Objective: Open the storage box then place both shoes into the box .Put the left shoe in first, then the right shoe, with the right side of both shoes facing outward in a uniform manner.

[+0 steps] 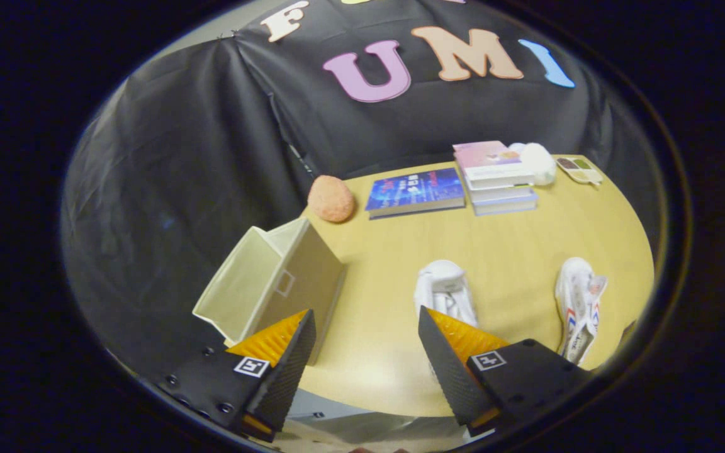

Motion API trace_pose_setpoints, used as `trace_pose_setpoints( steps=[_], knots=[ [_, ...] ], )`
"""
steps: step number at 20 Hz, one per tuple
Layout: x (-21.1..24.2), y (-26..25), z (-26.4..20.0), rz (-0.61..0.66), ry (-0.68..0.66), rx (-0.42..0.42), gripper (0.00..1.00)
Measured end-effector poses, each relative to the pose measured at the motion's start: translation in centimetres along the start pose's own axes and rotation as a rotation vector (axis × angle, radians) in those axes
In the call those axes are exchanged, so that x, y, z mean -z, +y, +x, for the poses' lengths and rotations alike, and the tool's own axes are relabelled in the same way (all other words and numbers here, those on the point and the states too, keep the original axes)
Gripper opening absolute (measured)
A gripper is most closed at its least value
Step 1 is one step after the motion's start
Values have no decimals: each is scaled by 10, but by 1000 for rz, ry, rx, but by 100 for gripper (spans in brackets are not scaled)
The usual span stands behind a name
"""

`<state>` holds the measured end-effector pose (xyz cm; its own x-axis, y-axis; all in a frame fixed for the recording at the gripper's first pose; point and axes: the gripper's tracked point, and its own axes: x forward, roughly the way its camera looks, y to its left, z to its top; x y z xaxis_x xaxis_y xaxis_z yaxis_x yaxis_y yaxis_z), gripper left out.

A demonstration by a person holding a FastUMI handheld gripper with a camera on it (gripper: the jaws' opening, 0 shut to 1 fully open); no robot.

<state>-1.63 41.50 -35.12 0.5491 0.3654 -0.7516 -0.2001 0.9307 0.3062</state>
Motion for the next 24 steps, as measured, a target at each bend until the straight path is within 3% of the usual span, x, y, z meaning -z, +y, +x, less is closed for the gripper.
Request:
trace_pose_setpoints(
  steps=[7, 15, 24],
  knots=[
    [43, -104, 24, -42, 107, 222, 98],
    [61, -129, 75, -70, 208, 254, 93],
    [53, -137, 131, -47, 283, 252, 54]
  ],
)
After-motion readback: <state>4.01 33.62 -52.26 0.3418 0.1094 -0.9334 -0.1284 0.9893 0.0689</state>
